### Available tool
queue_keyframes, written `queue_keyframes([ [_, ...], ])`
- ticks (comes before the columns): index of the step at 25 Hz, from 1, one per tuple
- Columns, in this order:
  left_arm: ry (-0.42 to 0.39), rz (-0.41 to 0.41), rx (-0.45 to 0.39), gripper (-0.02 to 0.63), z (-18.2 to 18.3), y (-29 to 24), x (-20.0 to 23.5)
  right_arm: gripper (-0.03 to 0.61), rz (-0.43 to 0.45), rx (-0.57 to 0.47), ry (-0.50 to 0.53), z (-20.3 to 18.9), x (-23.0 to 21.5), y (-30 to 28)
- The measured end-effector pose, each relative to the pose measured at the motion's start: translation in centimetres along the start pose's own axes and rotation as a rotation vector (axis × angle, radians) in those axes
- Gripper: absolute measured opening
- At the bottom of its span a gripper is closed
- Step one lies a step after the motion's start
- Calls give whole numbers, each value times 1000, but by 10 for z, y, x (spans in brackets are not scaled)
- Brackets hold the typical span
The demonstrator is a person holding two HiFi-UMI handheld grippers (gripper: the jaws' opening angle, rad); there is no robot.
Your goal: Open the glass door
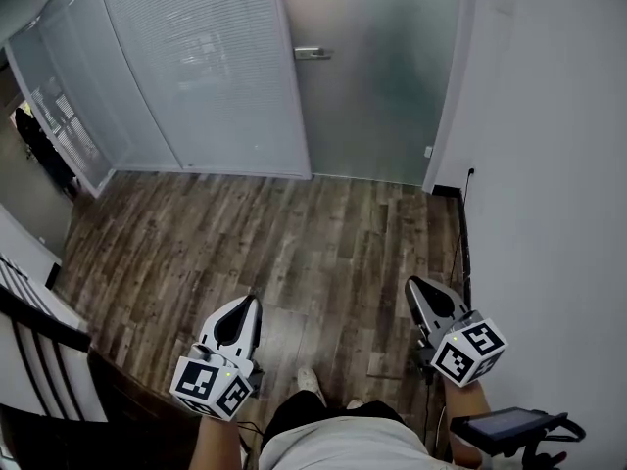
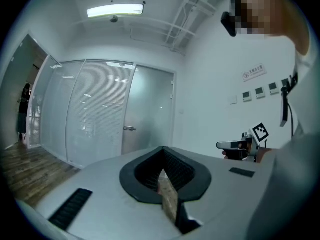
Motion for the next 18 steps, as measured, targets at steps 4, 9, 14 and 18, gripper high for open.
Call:
queue_keyframes([
  [4,-2,-23,2,-6,0,-43,-8,3,-18,1,2,12,-33,-11],
  [9,-4,-70,-5,-6,-1,-86,-1,3,-55,-15,4,20,-58,-29],
  [14,-5,-118,-8,-6,12,-135,26,3,-92,-30,7,40,-72,-62],
  [18,-10,-137,-11,-6,17,-170,58,2,-99,-25,16,47,-77,-102],
])
Point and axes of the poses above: the fingertips, and each gripper's own axes: y backward along the fingers, x to its left, z out of its top, the point moved 1 cm from there along y, backward along the fingers, and after that the axes turned 7 degrees about -y, right-handed, at the moved point
